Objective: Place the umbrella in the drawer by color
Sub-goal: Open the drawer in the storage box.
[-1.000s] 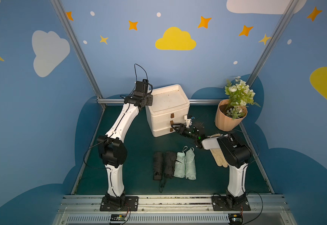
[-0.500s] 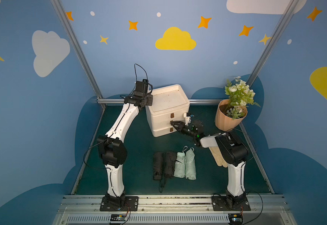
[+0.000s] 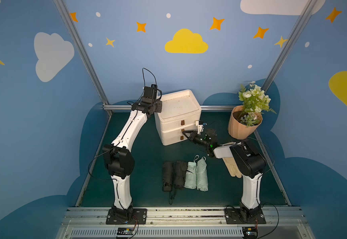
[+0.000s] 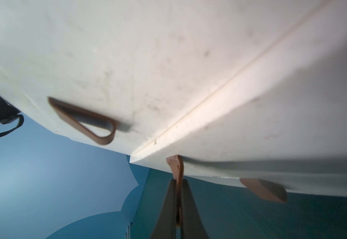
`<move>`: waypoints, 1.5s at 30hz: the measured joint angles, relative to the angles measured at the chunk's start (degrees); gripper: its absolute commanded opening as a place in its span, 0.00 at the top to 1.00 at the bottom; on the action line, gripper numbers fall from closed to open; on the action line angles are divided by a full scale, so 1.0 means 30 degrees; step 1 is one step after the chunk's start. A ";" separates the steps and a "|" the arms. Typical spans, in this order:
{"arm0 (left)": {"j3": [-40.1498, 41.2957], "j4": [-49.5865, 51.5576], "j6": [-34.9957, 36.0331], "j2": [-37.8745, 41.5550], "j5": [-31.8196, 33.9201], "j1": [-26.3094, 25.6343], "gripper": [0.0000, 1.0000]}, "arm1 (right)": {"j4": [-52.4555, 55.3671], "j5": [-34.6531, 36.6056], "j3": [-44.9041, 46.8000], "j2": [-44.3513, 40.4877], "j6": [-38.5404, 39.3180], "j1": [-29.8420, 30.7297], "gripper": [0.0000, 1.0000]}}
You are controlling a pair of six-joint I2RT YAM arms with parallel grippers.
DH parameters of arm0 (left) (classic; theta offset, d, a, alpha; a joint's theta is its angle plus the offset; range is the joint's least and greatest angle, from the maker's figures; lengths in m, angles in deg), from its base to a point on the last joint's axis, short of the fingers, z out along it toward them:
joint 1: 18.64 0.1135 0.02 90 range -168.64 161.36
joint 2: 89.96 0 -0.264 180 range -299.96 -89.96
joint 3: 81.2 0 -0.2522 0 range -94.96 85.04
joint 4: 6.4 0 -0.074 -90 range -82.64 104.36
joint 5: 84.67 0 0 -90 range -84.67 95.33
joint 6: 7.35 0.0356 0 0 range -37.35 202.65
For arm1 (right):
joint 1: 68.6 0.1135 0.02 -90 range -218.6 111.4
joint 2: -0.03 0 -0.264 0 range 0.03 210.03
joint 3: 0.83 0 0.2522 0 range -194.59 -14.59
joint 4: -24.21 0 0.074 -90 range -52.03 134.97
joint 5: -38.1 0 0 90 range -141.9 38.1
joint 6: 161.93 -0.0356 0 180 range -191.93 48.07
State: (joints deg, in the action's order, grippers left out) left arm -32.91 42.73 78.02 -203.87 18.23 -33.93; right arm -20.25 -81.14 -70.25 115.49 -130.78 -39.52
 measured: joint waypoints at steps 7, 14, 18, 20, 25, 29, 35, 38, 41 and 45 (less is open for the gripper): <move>0.0000 0.0000 -0.0138 0.0000 -0.0007 0.0000 0.81 | 0.0066 0.0044 0.3315 -0.2798 -0.0153 0.0015 1.00; 0.0044 -0.0029 -0.0175 0.0015 -0.0022 0.0000 0.82 | 0.2113 -0.0073 0.6025 -0.6200 0.0430 0.0036 0.99; 0.0240 -0.0175 -0.0175 0.0117 -0.0066 0.0000 0.81 | 0.3745 0.0007 0.7308 -0.8189 0.1129 0.0044 0.98; 0.0393 -0.0270 -0.0168 0.0197 -0.0160 -0.0007 0.77 | 0.4765 0.0240 0.7614 -0.8976 0.1450 0.0058 0.94; 0.0794 -0.0248 -0.0189 0.0364 -0.0386 -0.0197 0.66 | 0.6878 0.0452 0.7351 -0.9799 0.2579 0.0087 0.77; 0.1100 -0.0036 -0.0255 0.0379 -0.0670 -0.0284 0.53 | 0.8444 0.0284 0.7227 -1.0236 0.3373 0.0087 0.57; 0.2157 0.0430 -0.0219 0.1151 -0.1158 -0.0597 0.30 | 1.3784 0.0984 0.6710 -1.3384 0.5566 -0.0080 0.45; 0.3934 0.0299 -0.0284 0.2863 -0.1275 -0.0670 0.22 | 1.8447 0.2186 0.5209 -1.5664 0.7395 -0.0007 0.40; 0.7868 -0.1428 -0.0780 0.6244 -0.1224 -0.0634 0.12 | 2.2862 0.3701 0.3592 -1.7799 0.8837 0.0386 0.36; 1.4010 -0.4714 -0.2076 1.1897 -0.1333 -0.0525 0.10 | 2.7496 0.5107 0.2980 -1.9875 0.9639 0.0947 0.30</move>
State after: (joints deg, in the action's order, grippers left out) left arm 9.12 28.59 71.79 -168.18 14.23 -35.50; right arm 62.24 -65.81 -61.31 55.86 -101.87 -36.67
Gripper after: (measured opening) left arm 0.895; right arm 0.683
